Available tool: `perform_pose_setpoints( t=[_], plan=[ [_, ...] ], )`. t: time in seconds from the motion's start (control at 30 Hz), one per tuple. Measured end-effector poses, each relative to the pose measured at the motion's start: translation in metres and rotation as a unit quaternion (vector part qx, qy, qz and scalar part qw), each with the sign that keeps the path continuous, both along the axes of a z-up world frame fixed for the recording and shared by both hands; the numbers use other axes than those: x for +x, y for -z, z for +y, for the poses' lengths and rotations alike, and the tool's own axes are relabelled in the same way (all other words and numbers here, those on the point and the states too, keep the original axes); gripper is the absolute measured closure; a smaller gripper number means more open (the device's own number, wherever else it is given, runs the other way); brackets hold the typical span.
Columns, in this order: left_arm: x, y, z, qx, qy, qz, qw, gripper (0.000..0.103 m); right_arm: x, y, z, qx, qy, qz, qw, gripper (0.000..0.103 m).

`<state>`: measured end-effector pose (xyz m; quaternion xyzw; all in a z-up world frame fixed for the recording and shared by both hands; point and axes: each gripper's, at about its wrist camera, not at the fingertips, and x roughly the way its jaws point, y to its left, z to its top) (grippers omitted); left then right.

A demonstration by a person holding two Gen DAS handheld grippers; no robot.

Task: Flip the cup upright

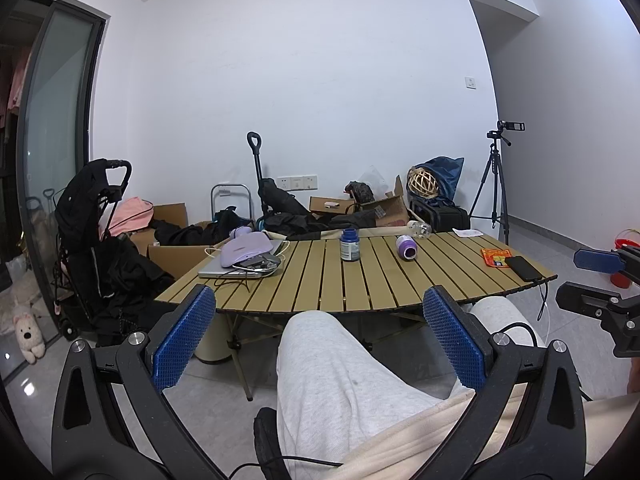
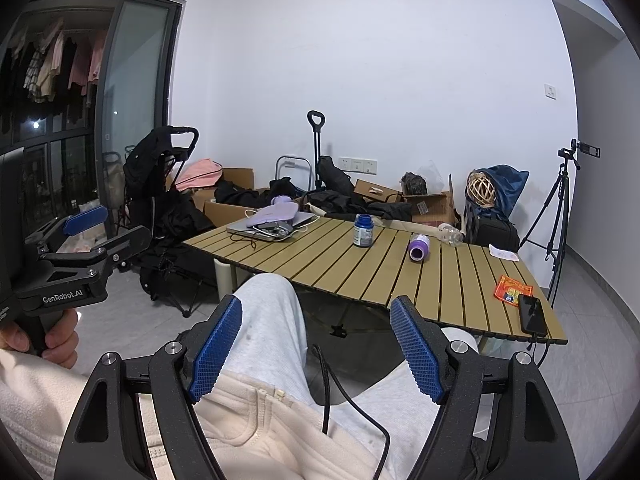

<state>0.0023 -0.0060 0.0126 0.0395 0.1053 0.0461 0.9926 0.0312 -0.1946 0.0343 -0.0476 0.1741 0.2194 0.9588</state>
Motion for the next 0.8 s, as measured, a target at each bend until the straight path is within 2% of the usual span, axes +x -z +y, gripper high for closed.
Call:
perform_pose_setpoints(
  t=[0.8],
  plan=[
    [0.0003,-0.0002,0.0004,-0.003,0.000,0.003,1.0000,0.000,-0.0001,-0.0005,0.0000,0.000,0.000,0.000,1.000,0.022]
  ],
)
